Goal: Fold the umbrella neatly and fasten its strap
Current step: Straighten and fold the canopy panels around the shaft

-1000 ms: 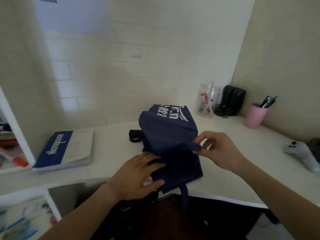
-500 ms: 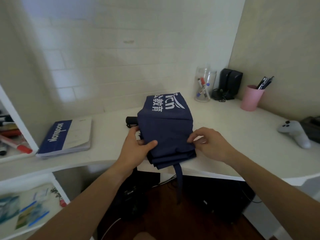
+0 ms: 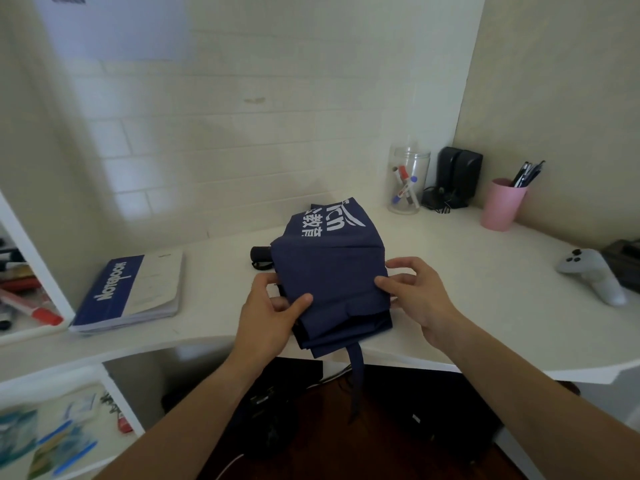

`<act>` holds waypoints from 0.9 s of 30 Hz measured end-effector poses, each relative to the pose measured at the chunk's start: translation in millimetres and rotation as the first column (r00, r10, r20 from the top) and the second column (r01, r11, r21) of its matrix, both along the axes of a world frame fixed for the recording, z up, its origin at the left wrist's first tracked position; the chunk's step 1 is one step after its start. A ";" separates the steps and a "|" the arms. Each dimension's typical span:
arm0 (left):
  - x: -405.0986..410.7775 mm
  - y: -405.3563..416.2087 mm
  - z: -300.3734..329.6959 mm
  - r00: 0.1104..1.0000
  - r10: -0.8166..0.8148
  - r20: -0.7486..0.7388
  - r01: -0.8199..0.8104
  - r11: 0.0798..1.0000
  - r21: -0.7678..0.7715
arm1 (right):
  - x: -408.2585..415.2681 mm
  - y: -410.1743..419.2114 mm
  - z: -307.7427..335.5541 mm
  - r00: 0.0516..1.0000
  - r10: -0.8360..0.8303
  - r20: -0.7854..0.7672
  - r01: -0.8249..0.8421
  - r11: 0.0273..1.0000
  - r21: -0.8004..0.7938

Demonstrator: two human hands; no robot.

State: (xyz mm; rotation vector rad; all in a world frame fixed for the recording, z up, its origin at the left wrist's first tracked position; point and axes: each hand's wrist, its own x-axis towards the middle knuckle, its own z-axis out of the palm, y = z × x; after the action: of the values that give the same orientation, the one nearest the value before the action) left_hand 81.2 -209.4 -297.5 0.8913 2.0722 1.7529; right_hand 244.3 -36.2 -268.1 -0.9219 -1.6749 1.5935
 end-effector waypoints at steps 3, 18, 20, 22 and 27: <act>2.6 0.0 -3.6 0.991 0.018 -0.133 -0.015 1.000 0.021 | 0.6 -4.0 -1.2 0.996 0.092 0.020 -0.094 0.984 0.148; 0.1 -14.4 21.9 0.971 -0.211 0.113 0.211 0.977 0.019 | 15.4 3.6 -4.2 0.918 0.389 -0.082 -0.380 0.919 0.105; -3.6 -17.5 21.1 0.962 -0.223 0.160 0.225 0.974 0.009 | 17.9 6.1 -1.9 0.916 0.395 -0.072 -0.388 0.917 0.088; -6.7 -19.2 19.1 0.950 -0.246 0.191 0.248 0.969 0.016 | 19.5 9.6 -1.1 0.919 0.394 -0.036 -0.389 0.917 0.092; -6.3 -20.6 13.4 0.963 -0.258 0.074 0.265 0.956 -0.127 | 24.3 19.9 -7.0 0.923 0.326 0.202 -0.356 0.925 0.133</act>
State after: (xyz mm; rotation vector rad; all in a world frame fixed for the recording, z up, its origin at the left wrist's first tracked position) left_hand 74.9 -230.0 -284.1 1.0104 1.9109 1.4654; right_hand 268.5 -16.3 -275.1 -0.7295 -2.1565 1.5934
